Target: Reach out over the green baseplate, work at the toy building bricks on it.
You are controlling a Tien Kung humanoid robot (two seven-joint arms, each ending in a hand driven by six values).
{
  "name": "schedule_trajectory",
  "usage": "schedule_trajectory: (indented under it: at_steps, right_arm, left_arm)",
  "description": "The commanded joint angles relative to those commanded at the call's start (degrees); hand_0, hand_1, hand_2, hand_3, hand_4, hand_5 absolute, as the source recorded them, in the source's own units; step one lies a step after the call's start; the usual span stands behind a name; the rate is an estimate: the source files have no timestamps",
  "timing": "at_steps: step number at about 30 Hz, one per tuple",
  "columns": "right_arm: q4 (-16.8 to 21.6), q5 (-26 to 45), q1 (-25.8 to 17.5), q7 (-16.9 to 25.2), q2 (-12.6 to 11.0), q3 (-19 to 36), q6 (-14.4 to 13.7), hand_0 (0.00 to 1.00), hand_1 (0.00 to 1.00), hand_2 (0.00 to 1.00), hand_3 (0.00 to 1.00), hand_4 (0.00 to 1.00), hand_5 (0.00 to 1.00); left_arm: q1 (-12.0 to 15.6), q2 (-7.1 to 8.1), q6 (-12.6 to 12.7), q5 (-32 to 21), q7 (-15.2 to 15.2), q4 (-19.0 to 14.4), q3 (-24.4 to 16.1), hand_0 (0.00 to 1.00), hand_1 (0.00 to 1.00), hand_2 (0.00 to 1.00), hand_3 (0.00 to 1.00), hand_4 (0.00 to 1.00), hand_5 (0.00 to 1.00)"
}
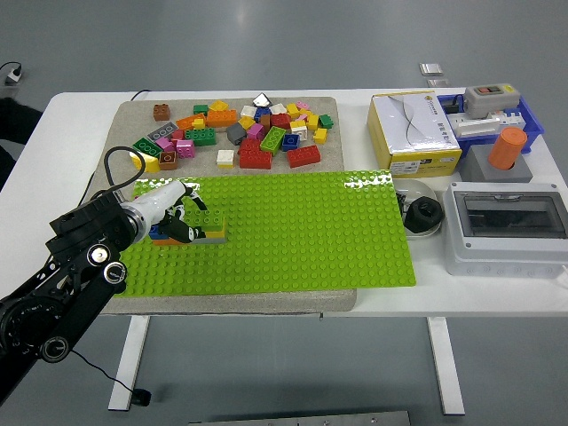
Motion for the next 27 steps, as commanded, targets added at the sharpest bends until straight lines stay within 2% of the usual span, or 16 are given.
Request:
schedule_trajectory:
  at_steps: [10, 11, 17, 18, 22, 27]
  right_arm:
    - [0.0, 0.0, 0.0, 0.0, 0.0, 0.0, 0.0, 0.631, 0.359, 0.540, 0.698, 0.688, 0.947]
    - [0.0, 0.0, 0.0, 0.0, 0.0, 0.0, 0.0, 0.631, 0.359, 0.540, 0.698, 0.686, 0.947]
    - [0.0, -0.2, 0.0, -0.1, 0.0, 0.1, 0.1, 0.631, 0.359, 0.540, 0.698, 0.686, 0.947]
    - [0.0, -0.2, -0.1, -0.1, 0.0, 0.1, 0.1, 0.629, 0.359, 0.540, 0.698, 0.686, 0.946]
    - [0.0, -0.4, -0.1, -0.1, 0.0, 0.3, 0.1, 0.629, 0.359, 0.540, 0.698, 0.686, 0.946]
    - [0.0, -0.8, -0.3, -0.2, 0.0, 0.5, 0.2, 0.629, 0.359, 0.540, 0.698, 0.684, 0.945]
  left_arm:
    - [-0.1, 0.08, -0.7, 0.0, 0.0, -0.2, -0.2, 0.147, 0.002, 0.087, 0.756, 0.602, 0.002]
    - [-0.1, 0.10, -0.8, 0.0, 0.0, -0.2, -0.2, 0.149, 0.002, 0.089, 0.762, 0.665, 0.002]
    - [-0.2, 0.53, -2.0, -0.1, 0.0, -0.8, -0.5, 0.149, 0.002, 0.089, 0.762, 0.665, 0.002]
    - [-0.2, 0.70, -2.3, -0.2, 0.0, -1.0, -0.5, 0.150, 0.002, 0.090, 0.761, 0.694, 0.002]
    - [-0.3, 1.65, -3.6, -0.4, 0.1, -2.2, -0.9, 0.150, 0.002, 0.090, 0.761, 0.694, 0.002]
    - [0.3, 4.42, -5.0, -0.6, 0.4, -6.6, -2.6, 0.150, 0.002, 0.091, 0.753, 0.708, 0.002]
